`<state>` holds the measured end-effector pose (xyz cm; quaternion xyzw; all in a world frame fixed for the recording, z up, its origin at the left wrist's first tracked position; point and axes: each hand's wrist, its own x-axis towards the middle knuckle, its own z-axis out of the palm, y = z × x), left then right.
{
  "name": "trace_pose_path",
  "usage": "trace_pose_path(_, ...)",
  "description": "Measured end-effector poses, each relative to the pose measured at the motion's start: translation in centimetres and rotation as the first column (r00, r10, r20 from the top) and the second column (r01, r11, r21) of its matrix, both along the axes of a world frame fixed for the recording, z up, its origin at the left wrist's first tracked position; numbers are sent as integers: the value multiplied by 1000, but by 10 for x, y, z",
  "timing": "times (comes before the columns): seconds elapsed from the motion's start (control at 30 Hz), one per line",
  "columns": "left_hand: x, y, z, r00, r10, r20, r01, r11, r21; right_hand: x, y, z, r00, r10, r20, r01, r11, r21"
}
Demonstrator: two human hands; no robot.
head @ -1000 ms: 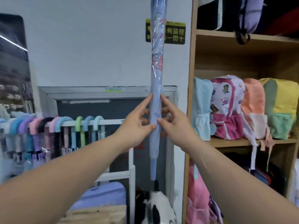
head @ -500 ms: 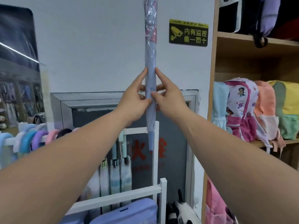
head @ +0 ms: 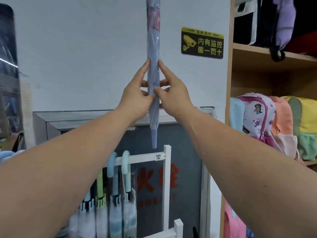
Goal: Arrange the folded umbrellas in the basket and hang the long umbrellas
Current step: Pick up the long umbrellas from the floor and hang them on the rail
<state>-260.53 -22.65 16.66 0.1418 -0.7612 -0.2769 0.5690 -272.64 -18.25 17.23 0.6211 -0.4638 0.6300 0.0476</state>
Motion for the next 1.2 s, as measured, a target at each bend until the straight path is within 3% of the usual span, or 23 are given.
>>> trace_pose_path(0.17, -2, -18, -18, 999, 34, 14, -34, 999, -1, -2, -17, -20, 1000, -6, -1, 6, 1000, 8)
trace_pose_path(0.33, 0, -31, -47, 999, 0, 52, -3, 999, 54, -6, -25, -48, 999, 33, -35, -29, 993, 112)
trace_pose_path(0.67, 4, -43, -66, 956, 56, 288, -86, 992, 92, -7, -28, -98, 990, 17, -138, 20, 965, 261)
trace_pose_path(0.93, 8, -38, -44, 995, 90, 44, -91, 995, 29, -3, -29, -122, 990, -32, -141, 72, 954, 290)
trace_pose_path(1.1, 12, -47, -49, 999, 12, 51, -18, 993, 119, -4, -27, -123, 969, -51, -240, 128, 939, 319)
trace_pose_path(1.2, 17, -55, -58, 994, -48, 94, 33, 988, 153, -5, -26, -113, 978, -65, -200, 114, 963, 243)
